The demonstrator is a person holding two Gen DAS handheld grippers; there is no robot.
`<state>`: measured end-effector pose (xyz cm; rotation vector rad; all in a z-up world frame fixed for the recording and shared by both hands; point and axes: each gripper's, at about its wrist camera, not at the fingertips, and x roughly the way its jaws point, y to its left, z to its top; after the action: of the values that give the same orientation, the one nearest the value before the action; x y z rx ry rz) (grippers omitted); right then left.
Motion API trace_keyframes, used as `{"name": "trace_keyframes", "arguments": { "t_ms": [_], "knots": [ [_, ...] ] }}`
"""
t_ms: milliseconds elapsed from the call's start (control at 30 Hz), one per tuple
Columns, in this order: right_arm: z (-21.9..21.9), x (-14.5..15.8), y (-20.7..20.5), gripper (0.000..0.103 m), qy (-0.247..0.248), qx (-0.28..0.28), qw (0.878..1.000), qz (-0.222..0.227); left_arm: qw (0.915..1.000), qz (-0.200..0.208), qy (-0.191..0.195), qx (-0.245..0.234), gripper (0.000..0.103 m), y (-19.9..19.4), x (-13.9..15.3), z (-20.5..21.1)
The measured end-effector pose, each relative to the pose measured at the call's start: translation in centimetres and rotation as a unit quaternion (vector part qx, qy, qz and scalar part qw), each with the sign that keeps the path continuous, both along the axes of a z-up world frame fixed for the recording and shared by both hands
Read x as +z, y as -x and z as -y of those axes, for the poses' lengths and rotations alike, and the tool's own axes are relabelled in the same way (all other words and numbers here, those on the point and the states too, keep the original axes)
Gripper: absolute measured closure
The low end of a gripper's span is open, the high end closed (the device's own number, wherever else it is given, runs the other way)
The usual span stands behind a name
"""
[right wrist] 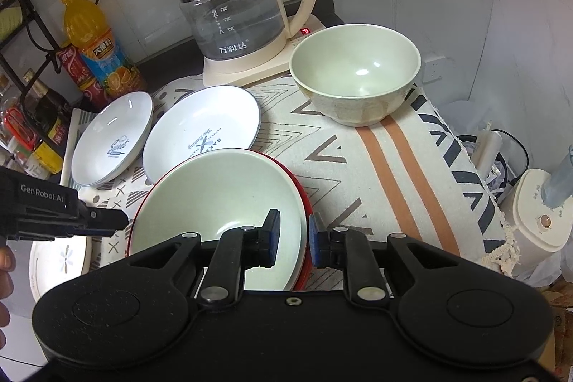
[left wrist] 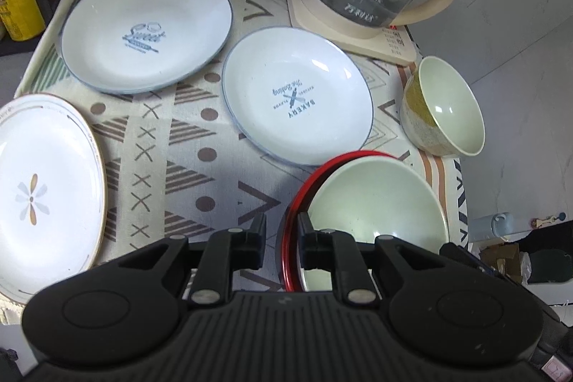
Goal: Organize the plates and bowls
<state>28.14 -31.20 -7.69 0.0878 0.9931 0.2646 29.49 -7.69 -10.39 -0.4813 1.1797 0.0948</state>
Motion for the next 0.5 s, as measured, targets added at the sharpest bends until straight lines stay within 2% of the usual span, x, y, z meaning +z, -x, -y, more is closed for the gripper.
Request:
{"name": "trace_keyframes", "arguments": {
  "t_ms": [67, 133, 167, 333, 500],
  "knots": [
    [0.4, 0.3, -0.2, 0.079, -0.002, -0.005, 1.0, -0.001, 1.0, 0.001, -0.008, 0.0, 0.086, -0.2, 0.5, 0.2],
    [1.0, 0.7, -0.5, 0.057, -0.006, -0.014, 1.0, 0.003, 0.9999, 0.006, -0.012, 0.002, 0.079, -0.5, 1.0, 0.5],
    [1.3, 0.9, -0.6, 0.054, -0.01, -0.017, 1.0, 0.007, 0.9999, 0.011, -0.013, 0.001, 0.073, -0.6, 1.3, 0.7],
    [3.0, 1.2, -1.8, 0.049, -0.026, -0.036, 0.999, 0.01, 0.9993, 0.03, -0.023, -0.004, 0.05, -1.7, 2.6, 1.8],
    [4.3, 1.1, -3.1, 0.044, -0.018, -0.048, 0.999, 0.017, 0.9988, 0.035, -0.03, -0.016, 0.045, -3.3, 2.9, 3.4]
  ]
}}
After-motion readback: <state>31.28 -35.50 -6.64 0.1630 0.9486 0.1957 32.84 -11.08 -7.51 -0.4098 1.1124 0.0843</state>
